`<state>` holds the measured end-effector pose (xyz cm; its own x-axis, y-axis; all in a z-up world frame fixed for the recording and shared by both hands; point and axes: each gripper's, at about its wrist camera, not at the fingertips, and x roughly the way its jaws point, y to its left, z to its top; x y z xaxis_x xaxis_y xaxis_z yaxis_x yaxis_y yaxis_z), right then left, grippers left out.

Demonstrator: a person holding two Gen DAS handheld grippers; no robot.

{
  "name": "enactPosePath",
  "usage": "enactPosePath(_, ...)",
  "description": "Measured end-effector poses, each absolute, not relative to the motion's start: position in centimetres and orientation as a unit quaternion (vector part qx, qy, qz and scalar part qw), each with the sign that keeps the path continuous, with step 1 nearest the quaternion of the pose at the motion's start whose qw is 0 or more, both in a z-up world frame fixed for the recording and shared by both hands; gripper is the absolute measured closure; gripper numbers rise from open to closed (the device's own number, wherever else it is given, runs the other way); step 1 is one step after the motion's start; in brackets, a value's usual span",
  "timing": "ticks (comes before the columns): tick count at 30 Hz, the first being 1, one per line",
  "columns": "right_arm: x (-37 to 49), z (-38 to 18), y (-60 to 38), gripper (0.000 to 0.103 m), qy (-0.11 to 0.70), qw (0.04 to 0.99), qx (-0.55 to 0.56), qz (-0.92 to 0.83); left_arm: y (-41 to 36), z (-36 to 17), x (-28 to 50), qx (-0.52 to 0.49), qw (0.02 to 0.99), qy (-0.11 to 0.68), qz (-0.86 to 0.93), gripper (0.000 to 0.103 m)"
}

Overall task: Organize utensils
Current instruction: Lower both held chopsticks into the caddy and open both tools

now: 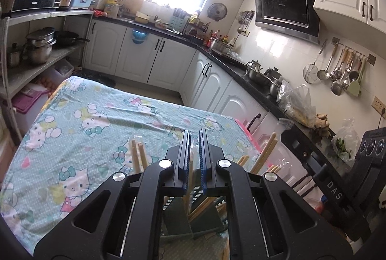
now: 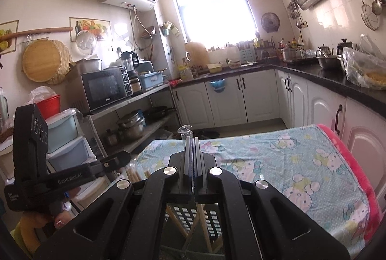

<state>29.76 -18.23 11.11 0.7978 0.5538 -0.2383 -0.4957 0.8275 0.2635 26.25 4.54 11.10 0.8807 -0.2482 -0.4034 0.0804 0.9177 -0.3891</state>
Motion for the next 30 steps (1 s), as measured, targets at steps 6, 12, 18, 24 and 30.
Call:
enactPosePath(6, 29.6, 9.9, -18.9, 0.102, 0.172, 0.942, 0.104, 0.268, 5.3, 10.4, 26.2, -0.19, 0.95, 0.236, -0.079, 0.099)
enactPosePath(12, 29.3, 9.1, -20.1, 0.102, 0.19, 0.942, 0.124, 0.248, 5.6, 9.9, 25.7, -0.194, 0.948, 0.24, -0.074, 0.099)
enactPosePath(18, 28.4, 8.4, -21.6, 0.102, 0.2, 0.944, 0.141, 0.223, 5.9, 9.3, 25.1, -0.201, 0.946, 0.246, -0.072, 0.099)
enactPosePath(24, 27.5, 8.1, -22.7, 0.099, 0.207, 0.944, 0.147, 0.209, 6.2, 9.0, 24.2, -0.208, 0.944, 0.247, -0.07, 0.094)
enactPosePath(30, 26.8, 7.5, -23.3, 0.089, 0.217, 0.943, 0.152, 0.203, 6.4, 8.7, 23.4, -0.21, 0.942, 0.251, -0.068, 0.093)
